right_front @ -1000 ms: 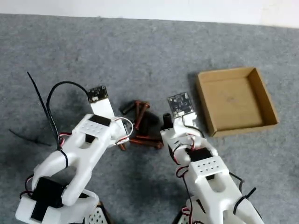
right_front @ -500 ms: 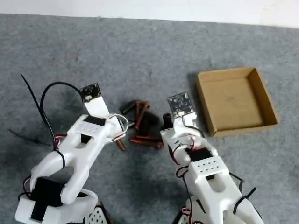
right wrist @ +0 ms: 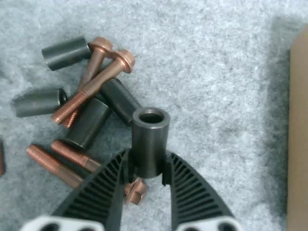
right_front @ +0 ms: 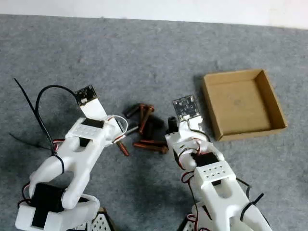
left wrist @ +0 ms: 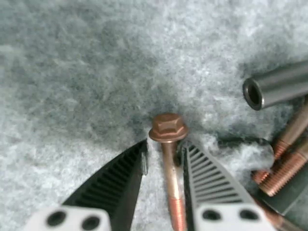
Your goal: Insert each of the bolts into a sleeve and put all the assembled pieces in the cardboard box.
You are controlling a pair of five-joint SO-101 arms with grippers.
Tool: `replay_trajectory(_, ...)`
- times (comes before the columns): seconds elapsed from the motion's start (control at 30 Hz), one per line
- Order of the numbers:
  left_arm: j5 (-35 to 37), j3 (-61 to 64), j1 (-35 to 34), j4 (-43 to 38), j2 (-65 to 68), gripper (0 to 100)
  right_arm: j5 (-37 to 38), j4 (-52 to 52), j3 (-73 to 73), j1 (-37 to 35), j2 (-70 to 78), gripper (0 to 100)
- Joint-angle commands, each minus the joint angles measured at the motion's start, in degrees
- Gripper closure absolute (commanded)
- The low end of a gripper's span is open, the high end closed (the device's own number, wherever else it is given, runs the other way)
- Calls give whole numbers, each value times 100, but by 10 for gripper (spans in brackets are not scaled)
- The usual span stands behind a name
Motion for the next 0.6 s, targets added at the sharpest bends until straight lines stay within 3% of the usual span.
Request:
replay_trajectory(0.0, 35, -40, -84, -88, -13, 885, 62, -207, -57, 66, -215, 994)
replay_trajectory(0.57, 35, -66, -57, -53, 180, 885, 62, -207, -48, 66, -215, 994)
